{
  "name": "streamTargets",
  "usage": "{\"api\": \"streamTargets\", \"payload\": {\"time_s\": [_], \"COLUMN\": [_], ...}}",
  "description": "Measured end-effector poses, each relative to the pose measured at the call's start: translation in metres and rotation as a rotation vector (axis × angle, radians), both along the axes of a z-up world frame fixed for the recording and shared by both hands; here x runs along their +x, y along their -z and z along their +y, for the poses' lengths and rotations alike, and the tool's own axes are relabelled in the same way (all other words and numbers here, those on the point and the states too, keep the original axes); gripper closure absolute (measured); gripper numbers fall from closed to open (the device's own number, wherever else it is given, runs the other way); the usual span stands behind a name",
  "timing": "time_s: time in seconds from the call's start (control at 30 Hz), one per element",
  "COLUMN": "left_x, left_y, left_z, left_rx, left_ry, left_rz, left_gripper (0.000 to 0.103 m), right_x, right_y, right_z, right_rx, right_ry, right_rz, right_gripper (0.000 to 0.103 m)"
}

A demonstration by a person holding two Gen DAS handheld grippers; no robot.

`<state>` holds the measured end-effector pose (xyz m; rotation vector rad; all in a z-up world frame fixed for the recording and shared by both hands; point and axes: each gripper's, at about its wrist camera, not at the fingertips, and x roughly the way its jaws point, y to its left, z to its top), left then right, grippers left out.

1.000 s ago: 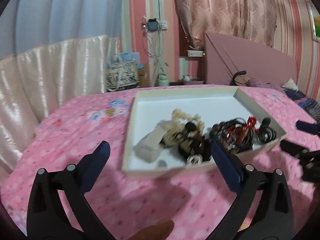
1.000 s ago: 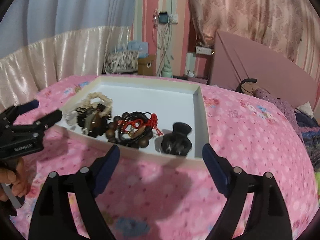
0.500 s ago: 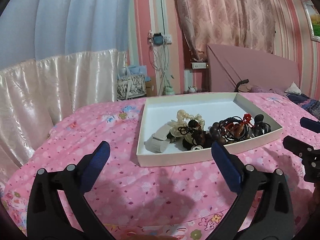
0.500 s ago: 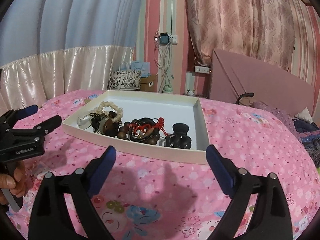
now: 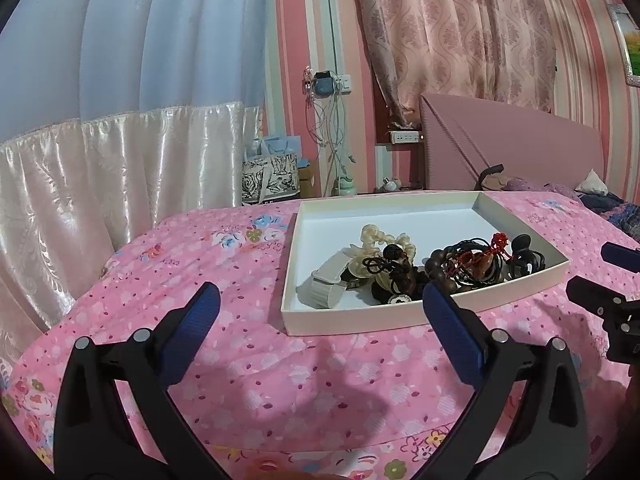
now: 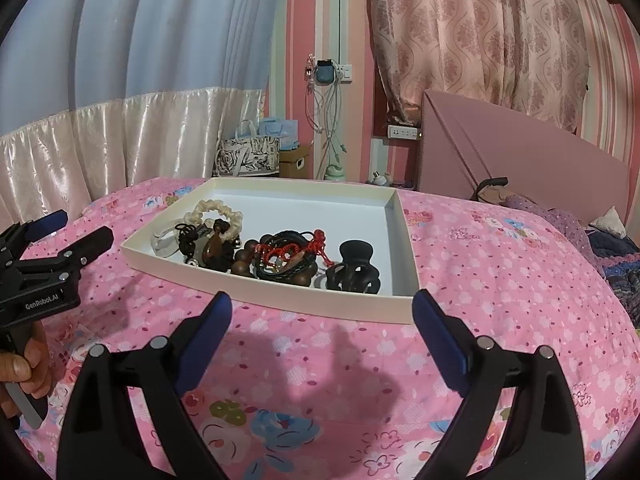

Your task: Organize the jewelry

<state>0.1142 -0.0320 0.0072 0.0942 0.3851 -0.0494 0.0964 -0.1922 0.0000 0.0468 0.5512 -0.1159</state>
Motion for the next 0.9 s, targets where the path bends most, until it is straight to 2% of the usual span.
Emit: {"api": "streamTargets", "payload": {"time_s": [0.9], "left_x": [-0.002], "left_y": [-0.0007], "left_z": [-0.0003], "left_rx": [-0.003], "left_ry": [0.0], "left_rz": [-0.002], "left_gripper": [0.003], "right_x": [0.0], "right_y": [0.0001], "right_z": [-0.0003], "right_rx": [0.002], "right_ry": [0.003], "right_rz": [0.001], "right_gripper": [0.011]}}
